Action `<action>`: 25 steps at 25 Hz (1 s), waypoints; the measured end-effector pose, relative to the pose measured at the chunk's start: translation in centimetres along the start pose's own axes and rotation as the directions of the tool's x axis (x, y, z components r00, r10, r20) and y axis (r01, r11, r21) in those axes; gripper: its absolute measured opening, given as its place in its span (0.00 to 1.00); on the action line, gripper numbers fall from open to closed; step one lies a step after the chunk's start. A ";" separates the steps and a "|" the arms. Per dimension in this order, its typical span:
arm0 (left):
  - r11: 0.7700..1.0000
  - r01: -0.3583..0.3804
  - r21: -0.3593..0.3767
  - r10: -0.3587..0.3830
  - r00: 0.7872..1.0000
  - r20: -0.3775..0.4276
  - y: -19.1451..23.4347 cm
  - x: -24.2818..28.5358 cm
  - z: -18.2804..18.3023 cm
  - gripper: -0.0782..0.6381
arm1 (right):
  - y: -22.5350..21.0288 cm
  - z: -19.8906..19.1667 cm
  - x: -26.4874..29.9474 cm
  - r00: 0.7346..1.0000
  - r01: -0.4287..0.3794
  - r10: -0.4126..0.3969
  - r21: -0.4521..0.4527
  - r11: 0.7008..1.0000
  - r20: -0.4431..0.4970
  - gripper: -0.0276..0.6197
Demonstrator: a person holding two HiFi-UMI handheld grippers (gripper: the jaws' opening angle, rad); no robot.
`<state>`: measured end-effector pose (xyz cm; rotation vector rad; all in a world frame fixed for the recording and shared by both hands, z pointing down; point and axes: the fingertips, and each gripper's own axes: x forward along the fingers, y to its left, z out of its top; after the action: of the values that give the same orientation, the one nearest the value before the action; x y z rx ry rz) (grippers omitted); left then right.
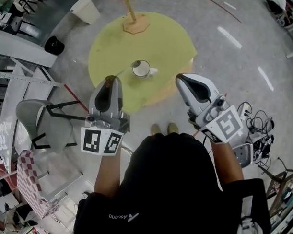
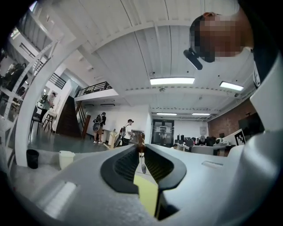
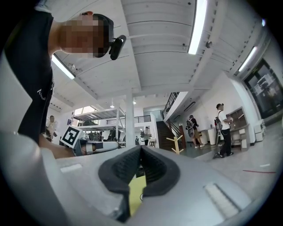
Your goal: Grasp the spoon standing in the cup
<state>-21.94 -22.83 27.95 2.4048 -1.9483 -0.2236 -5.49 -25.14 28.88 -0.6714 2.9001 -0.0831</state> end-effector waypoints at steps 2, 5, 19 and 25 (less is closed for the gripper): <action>1.000 0.018 0.009 -0.018 0.999 0.030 -0.6 -0.8 1.3 0.17 | 0.5 0.9 -0.2 1.000 -0.004 0.004 -0.011 1.000 0.016 0.05; 0.999 0.030 0.029 -0.032 0.997 0.063 -1.4 -1.9 2.8 0.17 | 1.2 1.9 -0.6 0.999 -0.006 0.007 -0.026 1.000 0.032 0.05; 0.998 0.054 0.045 -0.058 0.992 0.110 -2.2 -3.3 4.4 0.17 | 2.5 2.4 -1.4 1.000 0.008 -0.006 -0.053 0.999 0.029 0.05; 0.997 0.060 0.040 -0.065 0.992 0.111 -2.6 -3.2 4.4 0.17 | 2.6 2.5 -1.7 1.000 0.009 -0.007 -0.055 0.998 0.027 0.05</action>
<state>-20.68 -18.93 23.58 2.5316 -1.9394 -0.3356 -4.69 -22.15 26.46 -0.6880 2.8842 0.0048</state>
